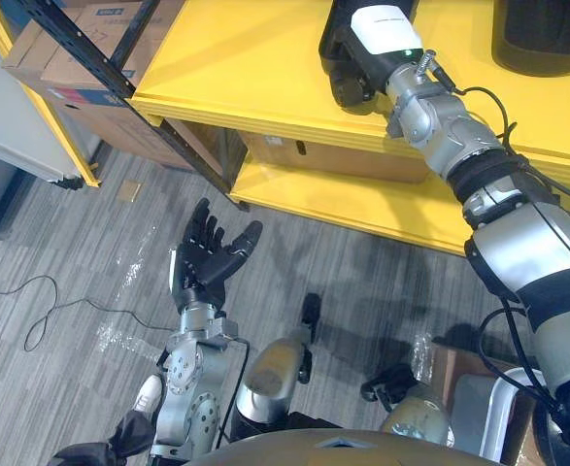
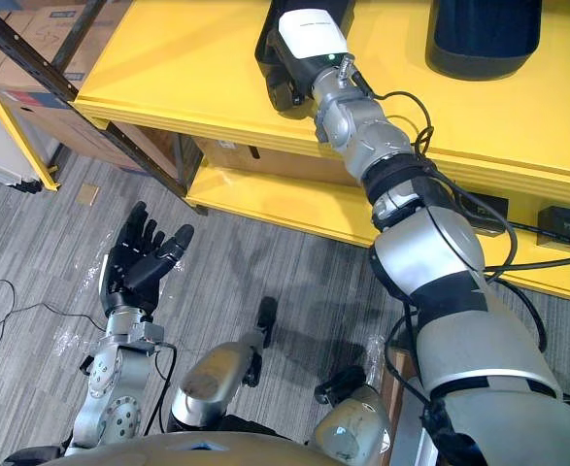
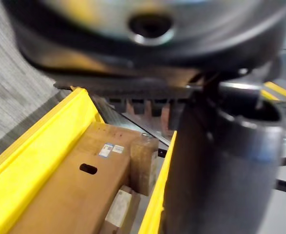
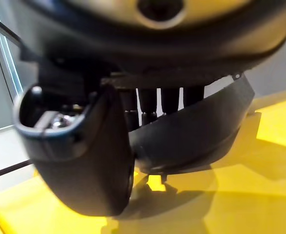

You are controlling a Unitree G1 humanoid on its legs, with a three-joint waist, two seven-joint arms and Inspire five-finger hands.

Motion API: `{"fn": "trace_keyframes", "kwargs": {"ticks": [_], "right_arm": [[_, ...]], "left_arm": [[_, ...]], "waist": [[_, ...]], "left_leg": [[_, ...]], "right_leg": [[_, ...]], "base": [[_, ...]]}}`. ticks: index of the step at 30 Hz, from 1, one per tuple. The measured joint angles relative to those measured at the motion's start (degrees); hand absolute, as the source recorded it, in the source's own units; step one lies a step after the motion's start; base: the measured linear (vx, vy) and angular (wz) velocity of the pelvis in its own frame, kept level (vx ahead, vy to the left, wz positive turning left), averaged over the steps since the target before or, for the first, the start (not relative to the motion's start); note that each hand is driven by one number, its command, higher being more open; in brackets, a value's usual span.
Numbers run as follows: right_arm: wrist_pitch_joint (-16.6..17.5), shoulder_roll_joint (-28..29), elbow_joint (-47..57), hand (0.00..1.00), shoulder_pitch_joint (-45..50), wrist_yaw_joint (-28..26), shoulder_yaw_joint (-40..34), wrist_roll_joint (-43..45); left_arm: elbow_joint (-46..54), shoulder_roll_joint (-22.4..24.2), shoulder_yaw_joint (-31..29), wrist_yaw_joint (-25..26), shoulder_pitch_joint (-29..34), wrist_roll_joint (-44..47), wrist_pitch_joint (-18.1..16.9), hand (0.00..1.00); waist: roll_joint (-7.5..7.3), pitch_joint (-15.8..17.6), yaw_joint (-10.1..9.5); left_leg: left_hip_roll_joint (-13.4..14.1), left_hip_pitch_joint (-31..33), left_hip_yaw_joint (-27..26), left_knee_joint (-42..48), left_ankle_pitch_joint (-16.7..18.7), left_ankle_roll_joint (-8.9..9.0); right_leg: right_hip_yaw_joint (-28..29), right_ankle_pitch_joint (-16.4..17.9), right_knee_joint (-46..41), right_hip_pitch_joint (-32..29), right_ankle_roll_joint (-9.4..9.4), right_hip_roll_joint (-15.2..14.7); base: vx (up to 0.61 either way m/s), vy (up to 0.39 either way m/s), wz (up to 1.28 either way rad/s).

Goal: Walk over and take three plastic housings, then place them on the shelf

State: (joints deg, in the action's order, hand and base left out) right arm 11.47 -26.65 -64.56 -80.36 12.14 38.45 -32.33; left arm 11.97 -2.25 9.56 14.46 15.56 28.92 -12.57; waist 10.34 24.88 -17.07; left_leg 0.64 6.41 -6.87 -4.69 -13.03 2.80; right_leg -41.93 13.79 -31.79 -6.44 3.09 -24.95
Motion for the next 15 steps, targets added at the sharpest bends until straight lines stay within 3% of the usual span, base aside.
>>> {"fn": "trace_keyframes", "kwargs": {"ticks": [4, 5, 15], "right_arm": [[-0.5, 0.0, 0.0, 0.0, -1.2, 0.1, -0.1, 0.1], [-0.5, 0.0, 0.0, 1.0, -1.5, 0.1, -0.1, 0.2], [0.7, 0.1, 0.0, 1.0, -1.6, -0.1, 0.5, -0.2]], "left_arm": [[0.1, 0.1, 0.0, 0.4, -0.4, 0.0, 0.0, 1.0], [0.1, 0.1, 0.0, 0.4, -0.6, 0.0, 0.0, 1.0], [0.2, 0.1, -0.1, 0.3, -1.8, 0.0, 0.0, 1.0]], "waist": [[0.07, 1.0, 0.01], [0.05, 1.2, 0.03], [0.0, 1.3, -0.02]], "left_leg": [[0.0, 0.0, 0.0, 0.0, 0.0, 0.0], [0.0, 0.0, 0.0, 0.0, 0.0, 0.0], [0.1, -0.2, -0.6, 0.0, 0.0, 0.0]], "right_leg": [[0.0, 0.0, 0.0, 0.0, -0.02, 0.0], [0.0, 0.0, -0.1, 0.0, -0.03, 0.0], [0.8, -0.3, 0.0, -0.2, 0.44, 0.1]], "base": [[0.0, -0.048, 0.0], [0.0, -0.045, -0.01], [0.0, -0.004, -0.01]]}}
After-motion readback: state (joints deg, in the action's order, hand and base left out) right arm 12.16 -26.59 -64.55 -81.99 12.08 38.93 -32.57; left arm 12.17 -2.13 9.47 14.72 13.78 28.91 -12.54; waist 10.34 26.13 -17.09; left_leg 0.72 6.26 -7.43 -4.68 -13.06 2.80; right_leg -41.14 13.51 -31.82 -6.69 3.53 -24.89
